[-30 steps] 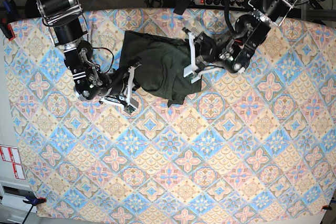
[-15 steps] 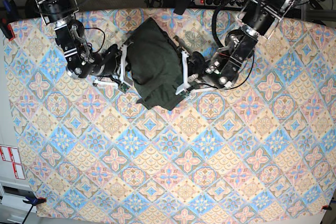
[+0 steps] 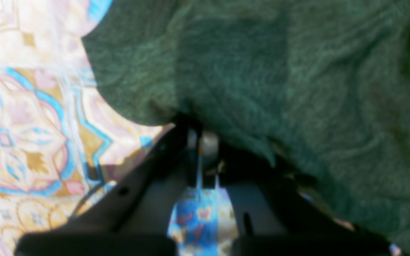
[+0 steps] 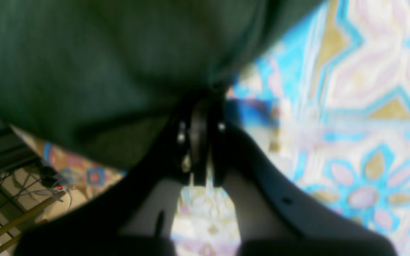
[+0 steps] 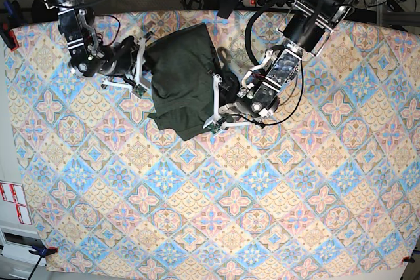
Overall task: Fold the T-shirt properly
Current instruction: 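Grasp the bundle sides with both grippers and square it up, then release the left gripper and raise it away from the bundle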
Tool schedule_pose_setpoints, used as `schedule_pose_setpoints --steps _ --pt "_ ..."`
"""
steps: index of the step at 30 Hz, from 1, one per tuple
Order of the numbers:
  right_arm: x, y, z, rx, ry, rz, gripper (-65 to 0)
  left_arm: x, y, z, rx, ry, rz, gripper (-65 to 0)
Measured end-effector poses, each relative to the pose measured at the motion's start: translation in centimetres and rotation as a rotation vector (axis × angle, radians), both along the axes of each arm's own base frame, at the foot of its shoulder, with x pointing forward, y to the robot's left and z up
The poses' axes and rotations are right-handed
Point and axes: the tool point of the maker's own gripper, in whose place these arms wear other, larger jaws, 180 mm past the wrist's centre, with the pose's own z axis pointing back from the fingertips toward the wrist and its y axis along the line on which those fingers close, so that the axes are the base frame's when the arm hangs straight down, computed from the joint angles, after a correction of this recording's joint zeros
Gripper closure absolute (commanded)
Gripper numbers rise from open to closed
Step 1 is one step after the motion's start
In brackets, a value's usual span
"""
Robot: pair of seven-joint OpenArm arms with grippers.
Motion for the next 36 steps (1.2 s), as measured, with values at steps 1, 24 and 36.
schedule_pose_setpoints --steps 1,24,36 --pt "-0.1 -0.3 0.0 -0.004 -0.001 -0.007 -1.1 0.0 -0.2 0.0 -0.004 0.001 0.001 0.0" --pt "3.0 3.5 8.4 0.046 -0.273 0.085 -1.1 4.2 11.1 7.0 -0.105 -0.211 0.404 0.0" --pt "5.2 14.0 9.9 0.177 -0.299 0.272 -0.7 -0.6 19.7 8.1 -0.075 -0.250 0.666 0.0"
